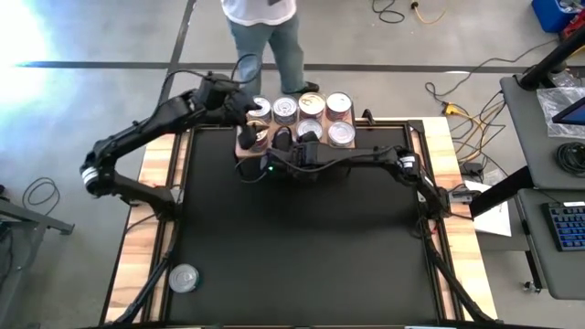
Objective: Stack canned seafood by type on shelf
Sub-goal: Put the green-blue tuna can on the shelf
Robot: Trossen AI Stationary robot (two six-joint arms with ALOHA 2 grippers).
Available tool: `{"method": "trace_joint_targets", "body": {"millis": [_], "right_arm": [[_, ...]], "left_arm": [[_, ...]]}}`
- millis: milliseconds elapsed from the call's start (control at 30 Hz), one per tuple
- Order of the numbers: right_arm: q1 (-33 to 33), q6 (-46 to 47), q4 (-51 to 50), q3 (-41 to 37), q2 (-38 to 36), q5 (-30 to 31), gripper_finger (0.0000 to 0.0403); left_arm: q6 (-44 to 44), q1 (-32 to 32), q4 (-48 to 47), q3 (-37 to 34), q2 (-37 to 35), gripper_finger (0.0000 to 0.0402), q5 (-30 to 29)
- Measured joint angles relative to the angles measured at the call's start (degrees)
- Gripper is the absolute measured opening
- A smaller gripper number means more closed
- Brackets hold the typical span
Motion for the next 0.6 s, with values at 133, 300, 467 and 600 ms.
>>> {"method": "trace_joint_targets", "body": {"millis": [133, 300, 467, 600], "right_arm": [[-0.8, -1.6, 0.0, 0.0, 0.0, -2.0, 0.0400], [-1.4, -2.8, 0.9, 0.0, 0.4, -3.3, 0.0400], [-2.3, -2.7, 2.8, 0.0, 1.3, -6.4, 0.0400], [-2.6, -2.7, 2.9, 0.0, 1.5, -6.6, 0.0400]], "left_arm": [[0.0, 3.9, 2.8, -0.6, 3.1, 0.0292, 1.0], [2.0, 6.7, 6.1, 0.4, 5.5, 0.0258, 4.5], [10.7, 6.9, 0.2, 4.3, 9.4, 0.0196, 11.1], [12.5, 7.1, -6.1, 9.4, 15.0, 0.0112, 14.4]]}}
